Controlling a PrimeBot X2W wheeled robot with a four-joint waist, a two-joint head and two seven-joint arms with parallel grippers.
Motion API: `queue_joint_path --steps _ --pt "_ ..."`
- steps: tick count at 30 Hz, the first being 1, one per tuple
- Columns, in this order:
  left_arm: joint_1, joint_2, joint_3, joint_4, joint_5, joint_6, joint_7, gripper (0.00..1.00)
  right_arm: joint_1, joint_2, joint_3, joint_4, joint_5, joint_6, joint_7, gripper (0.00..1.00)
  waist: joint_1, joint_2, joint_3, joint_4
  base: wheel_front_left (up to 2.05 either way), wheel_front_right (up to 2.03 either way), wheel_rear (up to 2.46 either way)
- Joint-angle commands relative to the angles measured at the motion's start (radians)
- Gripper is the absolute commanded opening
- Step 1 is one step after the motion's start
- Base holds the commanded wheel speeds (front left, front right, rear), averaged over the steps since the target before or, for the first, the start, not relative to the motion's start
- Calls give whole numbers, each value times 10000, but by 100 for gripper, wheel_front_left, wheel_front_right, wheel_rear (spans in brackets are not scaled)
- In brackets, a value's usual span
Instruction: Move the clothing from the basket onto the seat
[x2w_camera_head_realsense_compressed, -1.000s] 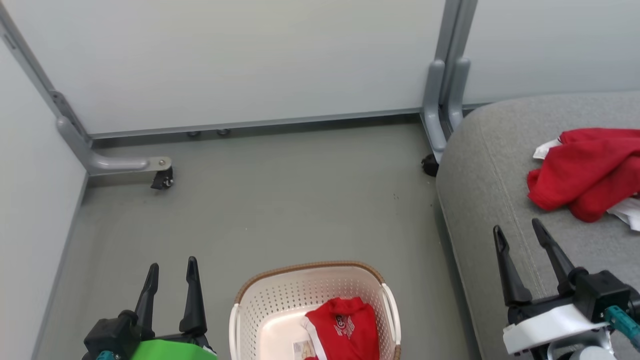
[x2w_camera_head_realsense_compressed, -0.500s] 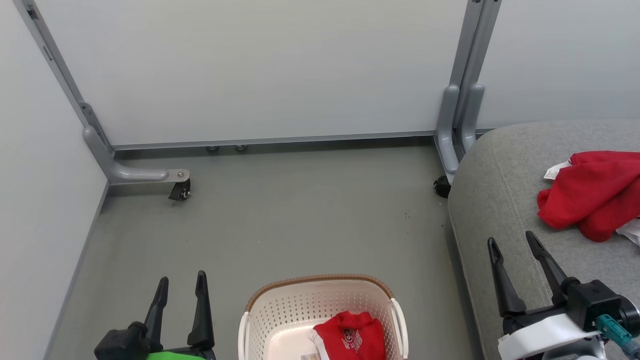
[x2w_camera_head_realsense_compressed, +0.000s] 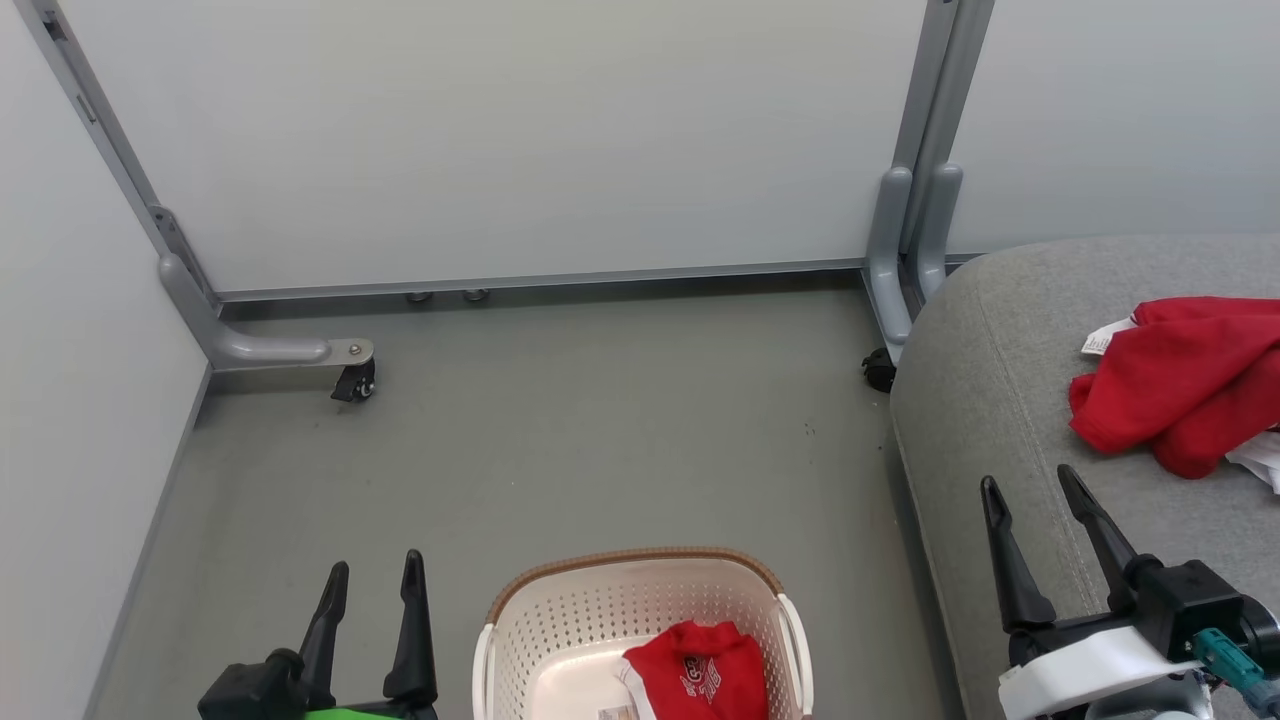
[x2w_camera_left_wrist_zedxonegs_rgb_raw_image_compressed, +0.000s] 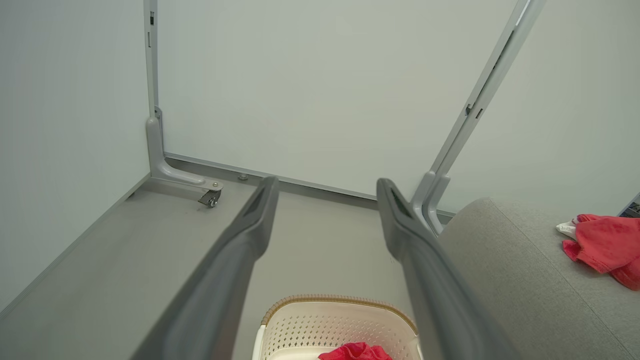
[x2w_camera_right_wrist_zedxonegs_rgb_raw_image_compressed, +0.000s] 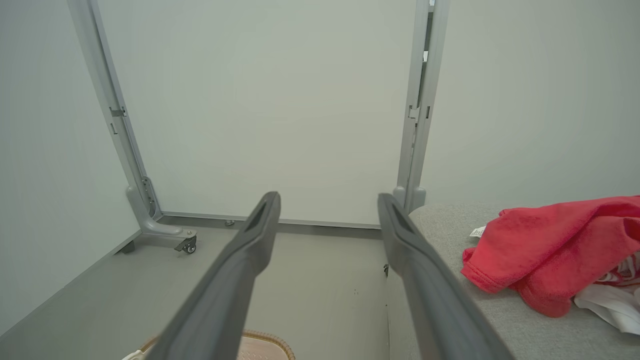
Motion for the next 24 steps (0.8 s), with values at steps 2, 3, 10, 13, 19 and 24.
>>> queue_joint_path --steps 2,3,10,13,19,24 --pt "31 31 39 64 -156 -65 -1 100 -86 88 -182 -21 75 -17 -24 100 0 0 16 -22 0 0 0" --pt "22 31 48 74 -161 -76 -1 100 -106 107 -237 -42 120 -17 -24 100 0 0 25 -30 0 0 0" --pt "-107 31 50 74 -206 -34 0 100 -231 20 -331 -223 73 -17 -24 100 0 0 289 -132 0 0 0" --pt "-216 31 -40 244 -430 -46 0 100 -384 -96 -294 -339 8 -17 -24 100 0 0 618 -247 0 0 0" --pt "-1184 29 -464 1045 -502 -193 0 100 -1094 -567 -229 -840 65 -17 -24 100 0 0 2234 -570 0 0 0" --pt "-2593 32 -1181 2329 -28 -387 0 100 -1929 -1042 62 -1233 -190 -18 -24 100 0 0 3884 -912 0 0 0"
